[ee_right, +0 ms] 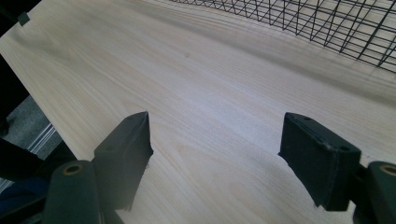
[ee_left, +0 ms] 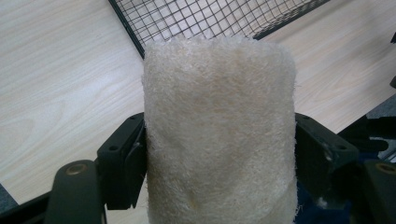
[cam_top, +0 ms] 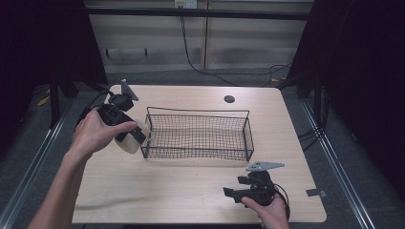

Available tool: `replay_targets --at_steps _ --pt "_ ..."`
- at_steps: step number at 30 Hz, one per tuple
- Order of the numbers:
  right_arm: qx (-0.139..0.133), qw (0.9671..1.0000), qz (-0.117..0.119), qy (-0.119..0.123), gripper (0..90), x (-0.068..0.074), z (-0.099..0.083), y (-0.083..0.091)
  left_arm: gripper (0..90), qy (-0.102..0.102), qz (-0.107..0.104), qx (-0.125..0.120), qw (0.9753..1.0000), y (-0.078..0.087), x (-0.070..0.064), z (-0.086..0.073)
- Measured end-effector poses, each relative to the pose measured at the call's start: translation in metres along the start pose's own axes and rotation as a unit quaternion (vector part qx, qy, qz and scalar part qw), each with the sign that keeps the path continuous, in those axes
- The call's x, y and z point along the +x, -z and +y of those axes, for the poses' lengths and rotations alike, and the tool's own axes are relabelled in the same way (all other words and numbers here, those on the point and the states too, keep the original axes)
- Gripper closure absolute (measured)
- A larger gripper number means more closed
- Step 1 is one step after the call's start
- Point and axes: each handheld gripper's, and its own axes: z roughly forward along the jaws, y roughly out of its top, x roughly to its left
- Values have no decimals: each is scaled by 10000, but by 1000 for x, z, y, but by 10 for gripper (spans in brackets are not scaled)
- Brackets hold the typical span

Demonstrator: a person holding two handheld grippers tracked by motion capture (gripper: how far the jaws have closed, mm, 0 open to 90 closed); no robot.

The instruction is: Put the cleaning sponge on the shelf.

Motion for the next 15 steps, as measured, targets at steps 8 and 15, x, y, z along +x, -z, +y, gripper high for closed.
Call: replay_targets --at_steps 8,15 --pt "-2 10000 -1 -2 246 1 0 0 267 244 -94 92 9996 -10 -1 12" --pt "-6 10000 -3 -14 245 1 0 0 267 462 -71 81 9989 -12 -3 21"
